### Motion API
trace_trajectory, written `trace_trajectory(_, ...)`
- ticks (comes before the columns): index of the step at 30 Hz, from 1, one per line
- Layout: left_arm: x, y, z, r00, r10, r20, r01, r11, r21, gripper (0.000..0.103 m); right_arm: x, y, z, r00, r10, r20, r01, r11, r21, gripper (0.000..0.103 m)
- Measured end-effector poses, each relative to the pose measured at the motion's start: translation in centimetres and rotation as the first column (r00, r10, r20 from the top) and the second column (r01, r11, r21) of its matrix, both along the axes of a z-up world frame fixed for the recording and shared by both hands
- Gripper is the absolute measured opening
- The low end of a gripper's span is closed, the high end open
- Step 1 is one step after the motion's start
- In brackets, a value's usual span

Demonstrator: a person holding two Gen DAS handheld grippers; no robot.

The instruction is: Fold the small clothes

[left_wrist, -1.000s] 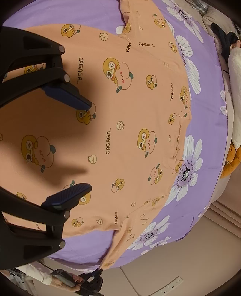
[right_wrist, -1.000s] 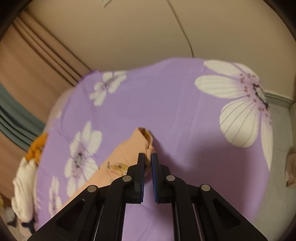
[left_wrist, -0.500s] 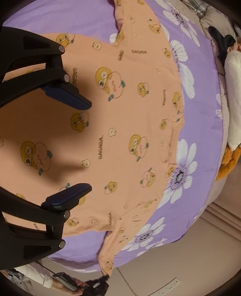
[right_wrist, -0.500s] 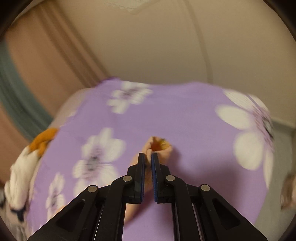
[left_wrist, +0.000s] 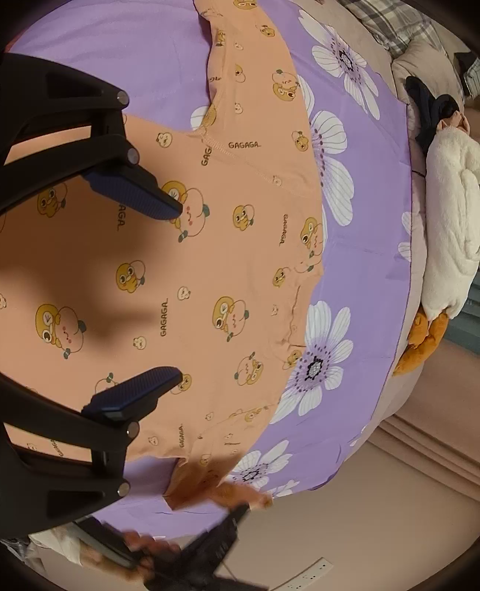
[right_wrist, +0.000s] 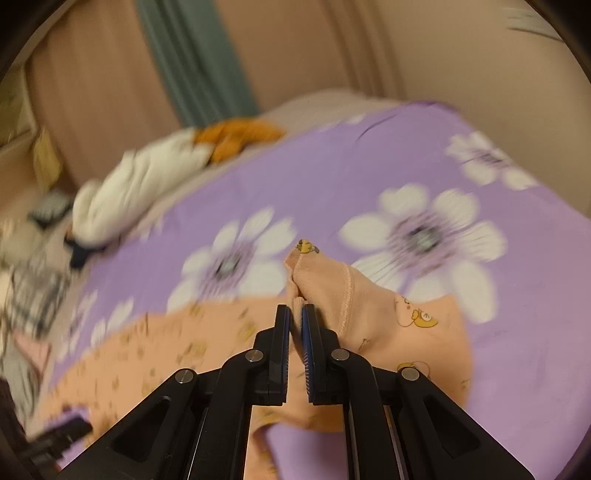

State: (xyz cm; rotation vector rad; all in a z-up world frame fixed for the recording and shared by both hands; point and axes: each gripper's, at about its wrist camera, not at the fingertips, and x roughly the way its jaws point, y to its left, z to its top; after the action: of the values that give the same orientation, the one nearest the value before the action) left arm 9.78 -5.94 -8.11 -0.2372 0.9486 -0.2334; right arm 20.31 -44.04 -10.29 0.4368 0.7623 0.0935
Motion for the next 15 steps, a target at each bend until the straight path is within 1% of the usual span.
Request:
trace_trajectory(3, 0.2, 0.2, 0.3, 1.0, 0.007, 0.005, -0.007, 1.0, -0.01, 0.082, 0.9, 2.8, -2.3, 0.994, 0.085, -0.069, -0.086, 0.996, 0.001, 0.008)
trace_trajectory(8, 0.8, -0.1, 0.7, 1.0, 0.006, 0.015, -0.006, 1.0, -0.019, 0.082, 1.9, 5.1, -4.6, 0.974, 0.149, -0.169, -0.149, 0.989, 0.01, 0.008)
trace_trajectory(10, 1.1, -0.4, 0.8, 1.0, 0.001, 0.019, 0.0, 1.0, -0.018, 0.082, 2.0, 5.4, -4.9, 0.968, 0.169, -0.185, -0.166, 0.986, 0.033, 0.008)
trace_trajectory(12, 1.5, -1.0, 1.1, 1.0, -0.01, 0.025, 0.011, 1.0, -0.023, 0.082, 1.7, 5.0, -4.3, 0.967, 0.188, -0.172, -0.18, 0.982, 0.066, 0.012)
trace_trajectory(13, 1.8, -1.2, 1.2, 1.0, -0.015, 0.025, 0.016, 1.0, -0.027, 0.082, 1.3, 4.8, -3.7, 0.968, 0.2, -0.154, -0.19, 0.979, 0.077, 0.022)
trace_trajectory(14, 2.1, -1.6, 1.4, 0.999, -0.024, 0.025, 0.024, 0.999, -0.034, 0.082, 1.1, 4.6, -3.3, 0.97, 0.199, -0.14, -0.189, 0.979, 0.079, 0.041)
trace_trajectory(15, 2.5, -2.1, 1.5, 0.999, -0.036, 0.024, 0.037, 0.998, -0.043, 0.082, 0.7, 4.2, -2.6, 0.976, 0.185, -0.112, -0.177, 0.981, 0.077, 0.056)
